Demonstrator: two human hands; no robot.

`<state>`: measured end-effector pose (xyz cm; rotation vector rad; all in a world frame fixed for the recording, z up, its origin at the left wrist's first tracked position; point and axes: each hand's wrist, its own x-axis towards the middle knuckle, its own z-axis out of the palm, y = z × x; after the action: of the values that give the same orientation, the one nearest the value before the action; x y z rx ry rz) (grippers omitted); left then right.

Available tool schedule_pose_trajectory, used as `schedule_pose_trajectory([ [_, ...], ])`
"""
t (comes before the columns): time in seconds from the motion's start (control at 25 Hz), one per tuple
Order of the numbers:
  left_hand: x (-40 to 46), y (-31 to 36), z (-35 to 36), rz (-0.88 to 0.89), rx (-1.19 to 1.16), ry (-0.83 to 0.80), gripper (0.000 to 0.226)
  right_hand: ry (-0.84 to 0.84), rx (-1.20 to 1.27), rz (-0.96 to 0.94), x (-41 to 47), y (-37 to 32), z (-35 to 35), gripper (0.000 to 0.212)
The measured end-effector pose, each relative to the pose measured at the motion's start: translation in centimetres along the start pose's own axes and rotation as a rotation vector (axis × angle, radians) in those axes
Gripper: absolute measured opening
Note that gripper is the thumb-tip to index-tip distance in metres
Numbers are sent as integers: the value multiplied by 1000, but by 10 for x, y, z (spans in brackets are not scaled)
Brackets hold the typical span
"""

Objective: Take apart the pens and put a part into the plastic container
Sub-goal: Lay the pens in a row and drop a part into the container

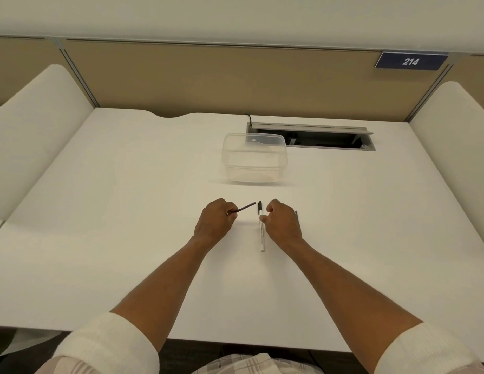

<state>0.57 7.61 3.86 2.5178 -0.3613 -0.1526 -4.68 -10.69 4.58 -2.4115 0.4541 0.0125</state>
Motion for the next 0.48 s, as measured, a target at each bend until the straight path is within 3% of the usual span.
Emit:
schedule_pose_trajectory([
  [0.2,12,11,-1,13,14,6,14,36,3,-151,12,-8,-14,18],
  [0.48,33,27,-4,46,47,12,15,92,-73,-182,32,-8,-23,16],
])
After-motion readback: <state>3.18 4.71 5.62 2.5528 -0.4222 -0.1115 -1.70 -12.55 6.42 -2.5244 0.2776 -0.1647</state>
